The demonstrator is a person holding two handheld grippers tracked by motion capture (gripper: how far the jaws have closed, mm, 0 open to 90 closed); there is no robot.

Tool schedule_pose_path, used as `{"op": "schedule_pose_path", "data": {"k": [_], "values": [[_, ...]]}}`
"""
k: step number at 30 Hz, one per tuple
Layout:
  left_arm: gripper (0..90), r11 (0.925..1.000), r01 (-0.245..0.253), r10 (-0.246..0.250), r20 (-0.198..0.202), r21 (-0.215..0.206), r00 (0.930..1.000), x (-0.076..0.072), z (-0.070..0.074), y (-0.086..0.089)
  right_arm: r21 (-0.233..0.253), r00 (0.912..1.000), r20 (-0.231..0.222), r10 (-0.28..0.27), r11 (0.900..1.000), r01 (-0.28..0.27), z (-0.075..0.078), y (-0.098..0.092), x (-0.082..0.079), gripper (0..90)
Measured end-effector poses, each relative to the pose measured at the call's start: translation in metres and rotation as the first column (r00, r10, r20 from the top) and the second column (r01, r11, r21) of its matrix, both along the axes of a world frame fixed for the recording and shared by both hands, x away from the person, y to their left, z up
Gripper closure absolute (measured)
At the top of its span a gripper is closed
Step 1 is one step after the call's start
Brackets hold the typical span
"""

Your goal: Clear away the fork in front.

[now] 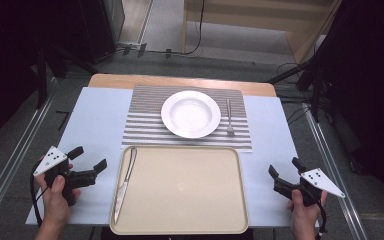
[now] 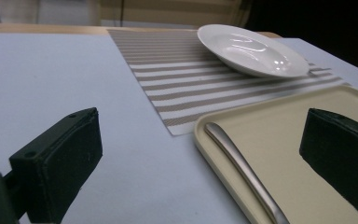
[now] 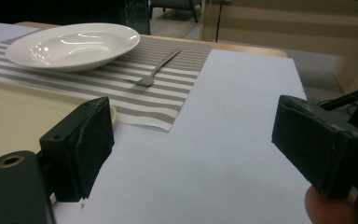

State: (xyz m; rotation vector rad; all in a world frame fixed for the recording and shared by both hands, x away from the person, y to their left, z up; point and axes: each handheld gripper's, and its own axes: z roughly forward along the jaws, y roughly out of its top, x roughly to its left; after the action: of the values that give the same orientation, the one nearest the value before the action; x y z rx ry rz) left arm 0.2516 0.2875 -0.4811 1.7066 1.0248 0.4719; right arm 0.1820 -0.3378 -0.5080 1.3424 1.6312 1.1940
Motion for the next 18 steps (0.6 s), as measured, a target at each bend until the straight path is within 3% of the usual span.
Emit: {"op": "schedule_pose_path", "data": {"k": [3,6,10,14,18], "values": [[0.0,0.9993,0.020,-0.020,0.011,0.030,0.9997,-0.001,-0.003,0.001,-0.004,0.9999,-0.009,0.014,1.000,-0.014,0.004,0.005,0.008,13.8],[0.0,0.9992,0.026,-0.027,0.027,0.030,0.9993,-0.002,-0.005,0.005,-0.008,0.9997,-0.016,0.020,1.000,-0.020,0.007,0.011,0.017,13.8],[0.0,0.9994,0.008,-0.009,0.052,0.033,0.9986,-0.002,-0.004,0.009,-0.002,0.9991,-0.037,0.020,1.000,-0.020,0.008,0.016,0.032,14.0],[0.0,0.9984,-0.010,0.008,0.044,0.056,0.9990,0.000,-0.008,0.011,-0.001,0.9982,-0.053,0.028,1.000,-0.028,0.012,0.021,0.046,14.0],[0.0,0.9997,-0.005,0.003,0.053,0.025,0.9986,0.001,-0.011,0.018,0.006,0.9975,-0.058,0.042,0.999,-0.041,0.019,0.028,0.059,14.0]]}}
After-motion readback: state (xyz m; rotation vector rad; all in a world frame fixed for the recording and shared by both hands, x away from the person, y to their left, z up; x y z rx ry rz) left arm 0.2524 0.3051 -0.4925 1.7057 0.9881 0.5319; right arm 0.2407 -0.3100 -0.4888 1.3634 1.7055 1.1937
